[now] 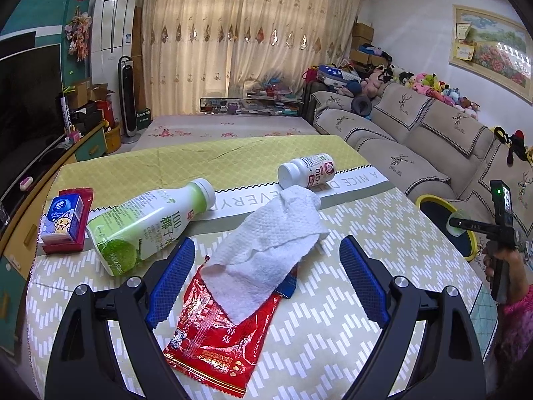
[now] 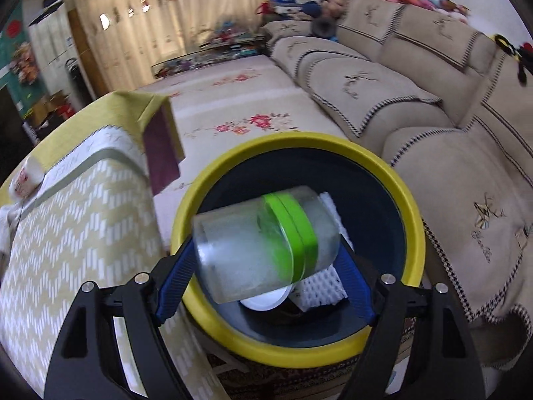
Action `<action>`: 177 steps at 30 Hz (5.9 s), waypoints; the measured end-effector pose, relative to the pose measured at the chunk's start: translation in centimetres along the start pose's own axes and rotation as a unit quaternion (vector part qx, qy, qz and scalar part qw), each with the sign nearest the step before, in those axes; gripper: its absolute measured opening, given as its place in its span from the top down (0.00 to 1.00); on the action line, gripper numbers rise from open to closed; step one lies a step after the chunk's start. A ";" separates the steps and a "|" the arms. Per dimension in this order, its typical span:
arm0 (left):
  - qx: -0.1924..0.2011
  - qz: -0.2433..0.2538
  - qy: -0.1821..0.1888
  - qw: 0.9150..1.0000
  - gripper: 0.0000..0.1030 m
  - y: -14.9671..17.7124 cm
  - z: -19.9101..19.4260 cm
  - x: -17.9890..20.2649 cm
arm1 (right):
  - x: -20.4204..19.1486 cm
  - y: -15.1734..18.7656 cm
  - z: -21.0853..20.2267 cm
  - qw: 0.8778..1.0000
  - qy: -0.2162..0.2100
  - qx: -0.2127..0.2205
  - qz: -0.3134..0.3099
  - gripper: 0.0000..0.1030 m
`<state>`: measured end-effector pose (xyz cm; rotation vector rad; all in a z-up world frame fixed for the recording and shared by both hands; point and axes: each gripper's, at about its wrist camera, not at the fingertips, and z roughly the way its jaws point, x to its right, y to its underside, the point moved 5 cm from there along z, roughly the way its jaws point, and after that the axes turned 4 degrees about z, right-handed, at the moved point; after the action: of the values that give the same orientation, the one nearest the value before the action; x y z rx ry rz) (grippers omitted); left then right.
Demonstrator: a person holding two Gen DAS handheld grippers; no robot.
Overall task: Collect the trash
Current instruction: 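Carry the clear cup to the bin and release it, then grasp the white tissue with the left gripper, then carry the tissue to the bin and release it while the right gripper grasps a blue-white packet, then drop the blue-white packet into the bin with the right gripper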
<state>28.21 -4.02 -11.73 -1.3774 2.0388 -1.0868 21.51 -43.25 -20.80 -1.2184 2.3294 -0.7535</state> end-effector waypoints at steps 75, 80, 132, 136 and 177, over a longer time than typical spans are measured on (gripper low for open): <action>-0.072 0.059 0.064 0.994 0.96 -9.1 1.4 10.7 | -20.4 6.2 -15.2 0.927 -0.359 0.036 -0.100 0.55; -0.065 0.055 0.076 0.993 0.97 -9.2 1.2 11.6 | -22.0 6.7 -15.7 0.917 -0.386 0.016 -0.101 0.59; -0.080 0.227 0.232 0.942 0.96 -17.7 9.9 38.4 | -10.8 14.6 -13.3 0.952 -0.229 0.000 -0.202 0.94; -0.127 0.251 0.250 0.926 0.96 -16.3 13.8 43.7 | -10.9 15.4 -12.6 0.950 -0.237 -0.022 -0.202 0.95; 0.022 0.057 0.078 0.995 0.45 -9.9 -4.3 10.6 | -4.8 9.0 -10.6 0.977 -0.204 -0.056 -0.037 0.39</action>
<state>26.37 -14.09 -0.51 -1.1719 2.1617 -1.2151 12.47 -32.05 -17.75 -1.3668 2.0183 -0.3529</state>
